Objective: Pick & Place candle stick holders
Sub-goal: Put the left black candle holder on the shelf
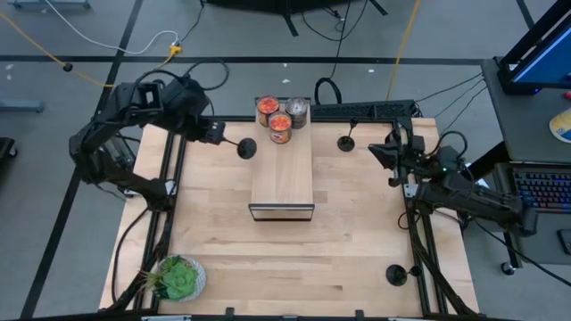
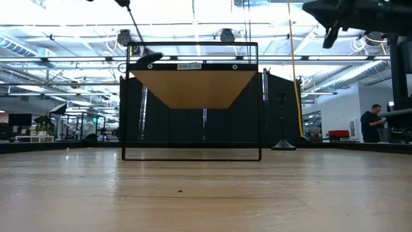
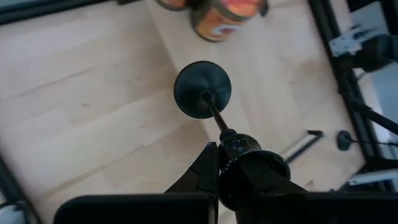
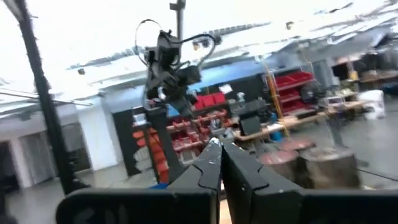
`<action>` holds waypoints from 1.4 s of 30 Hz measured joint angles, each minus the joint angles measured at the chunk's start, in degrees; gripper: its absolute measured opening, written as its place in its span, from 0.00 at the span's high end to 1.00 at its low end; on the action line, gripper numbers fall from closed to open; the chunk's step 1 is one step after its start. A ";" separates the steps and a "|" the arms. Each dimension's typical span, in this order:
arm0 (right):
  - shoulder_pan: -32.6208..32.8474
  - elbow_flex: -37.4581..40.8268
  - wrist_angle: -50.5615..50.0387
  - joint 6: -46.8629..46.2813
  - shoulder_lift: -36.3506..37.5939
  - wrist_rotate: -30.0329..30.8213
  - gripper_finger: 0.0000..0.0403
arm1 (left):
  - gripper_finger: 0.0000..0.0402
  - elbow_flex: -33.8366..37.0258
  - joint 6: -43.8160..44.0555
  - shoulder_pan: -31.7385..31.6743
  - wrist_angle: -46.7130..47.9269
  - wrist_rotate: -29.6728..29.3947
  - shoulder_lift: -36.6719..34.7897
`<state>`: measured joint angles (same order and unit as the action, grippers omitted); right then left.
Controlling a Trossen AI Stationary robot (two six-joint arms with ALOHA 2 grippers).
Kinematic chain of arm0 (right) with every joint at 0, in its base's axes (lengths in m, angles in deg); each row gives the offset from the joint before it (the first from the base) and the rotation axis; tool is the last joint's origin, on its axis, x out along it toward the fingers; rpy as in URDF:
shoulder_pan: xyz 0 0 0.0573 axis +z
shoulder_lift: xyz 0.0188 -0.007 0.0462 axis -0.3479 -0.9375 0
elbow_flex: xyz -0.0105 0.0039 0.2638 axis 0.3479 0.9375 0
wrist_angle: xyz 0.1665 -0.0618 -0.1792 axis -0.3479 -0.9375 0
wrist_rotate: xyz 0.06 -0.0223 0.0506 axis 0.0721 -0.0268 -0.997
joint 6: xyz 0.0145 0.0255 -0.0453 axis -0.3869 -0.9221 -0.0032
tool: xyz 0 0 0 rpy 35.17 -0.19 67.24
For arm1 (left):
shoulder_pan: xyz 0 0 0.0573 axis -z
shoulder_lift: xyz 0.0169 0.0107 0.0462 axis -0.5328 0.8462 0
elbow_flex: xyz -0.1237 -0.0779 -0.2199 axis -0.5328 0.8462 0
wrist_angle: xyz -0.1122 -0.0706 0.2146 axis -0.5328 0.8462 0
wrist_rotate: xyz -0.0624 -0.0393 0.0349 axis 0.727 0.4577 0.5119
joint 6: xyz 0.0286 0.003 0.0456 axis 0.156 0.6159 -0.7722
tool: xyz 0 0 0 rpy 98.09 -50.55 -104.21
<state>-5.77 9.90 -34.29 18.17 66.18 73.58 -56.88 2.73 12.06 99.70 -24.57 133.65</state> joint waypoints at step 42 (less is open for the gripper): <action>19.71 -49.39 -27.03 29.73 -48.23 -0.57 0.99 | 0.96 0.02 0.45 16.45 -31.62 6.77 13.30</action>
<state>13.93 -39.48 -61.33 47.90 17.95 73.01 -56.86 3.18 28.51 68.08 -17.80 146.94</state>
